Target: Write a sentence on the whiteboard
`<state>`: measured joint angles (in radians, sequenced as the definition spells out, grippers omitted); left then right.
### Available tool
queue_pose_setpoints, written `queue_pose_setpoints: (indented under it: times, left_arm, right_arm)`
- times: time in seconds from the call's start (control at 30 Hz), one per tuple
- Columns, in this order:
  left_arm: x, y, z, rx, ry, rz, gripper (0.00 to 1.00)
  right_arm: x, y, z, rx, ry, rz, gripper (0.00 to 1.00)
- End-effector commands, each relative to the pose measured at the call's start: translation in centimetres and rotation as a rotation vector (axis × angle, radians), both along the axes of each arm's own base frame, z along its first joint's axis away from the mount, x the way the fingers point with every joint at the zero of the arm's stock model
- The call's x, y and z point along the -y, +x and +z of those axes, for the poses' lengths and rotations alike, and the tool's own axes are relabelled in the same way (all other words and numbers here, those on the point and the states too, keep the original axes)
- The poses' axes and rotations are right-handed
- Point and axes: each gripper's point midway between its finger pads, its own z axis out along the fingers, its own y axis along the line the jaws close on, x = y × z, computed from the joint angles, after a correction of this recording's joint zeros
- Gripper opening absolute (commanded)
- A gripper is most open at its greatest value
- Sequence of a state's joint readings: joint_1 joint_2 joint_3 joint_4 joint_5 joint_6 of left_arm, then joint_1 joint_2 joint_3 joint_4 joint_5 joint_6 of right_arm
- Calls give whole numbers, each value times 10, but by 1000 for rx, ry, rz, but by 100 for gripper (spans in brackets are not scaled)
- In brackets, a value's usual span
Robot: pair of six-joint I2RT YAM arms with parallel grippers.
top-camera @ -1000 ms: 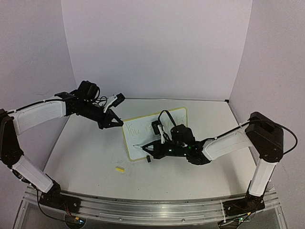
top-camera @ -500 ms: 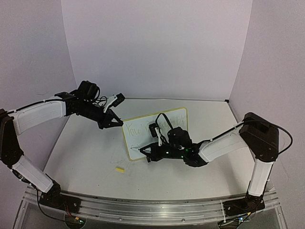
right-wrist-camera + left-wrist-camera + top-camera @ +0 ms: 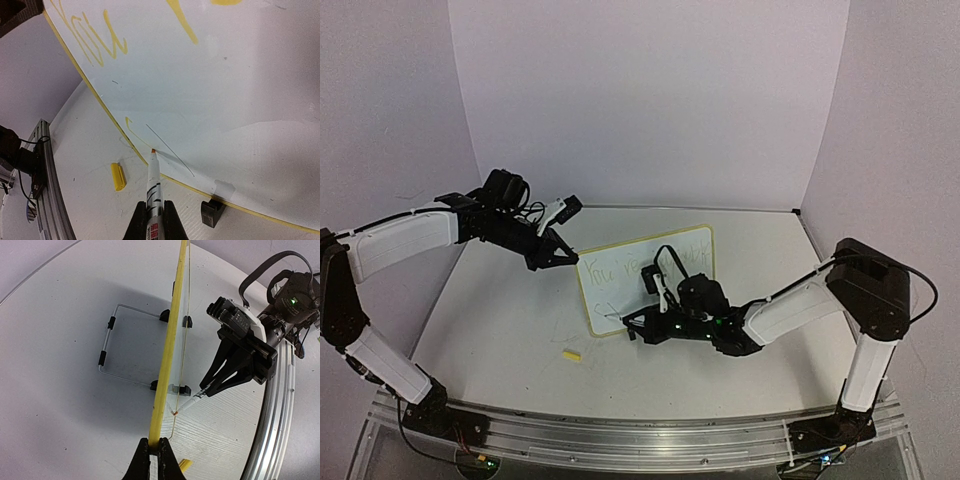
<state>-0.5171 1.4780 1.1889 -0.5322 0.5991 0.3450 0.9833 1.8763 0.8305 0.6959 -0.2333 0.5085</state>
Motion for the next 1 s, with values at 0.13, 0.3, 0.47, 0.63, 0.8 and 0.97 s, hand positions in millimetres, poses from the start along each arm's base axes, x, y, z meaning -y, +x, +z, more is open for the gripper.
queue_pose_setpoints:
  times: [0.13,0.3,0.47,0.63,0.8,0.97]
  left_arm:
    - [-1,-3,-3,25,30,-23,0]
    - [-1,-3,-2,26,29,-23,0]
    - [-1,-3,-1,27,28,-24,0]
    - [-1,-3,-1,29,26,-24,0]
    - [-1,-4,-1,29,26,-23,0]
    - [-1,-4,0,30,26,-23,0]
  right_arm:
    - [-9,10,15,18,40,-9,0]
    - [-17,11,14,20,35,5,0]
    - [-23,11,15,32,23,15,0]
    - [-24,10,13,37,8,13,0]
    - [-30,-3,23,44,24,76,0]
    - [-30,-28,73,90,139,155,0]
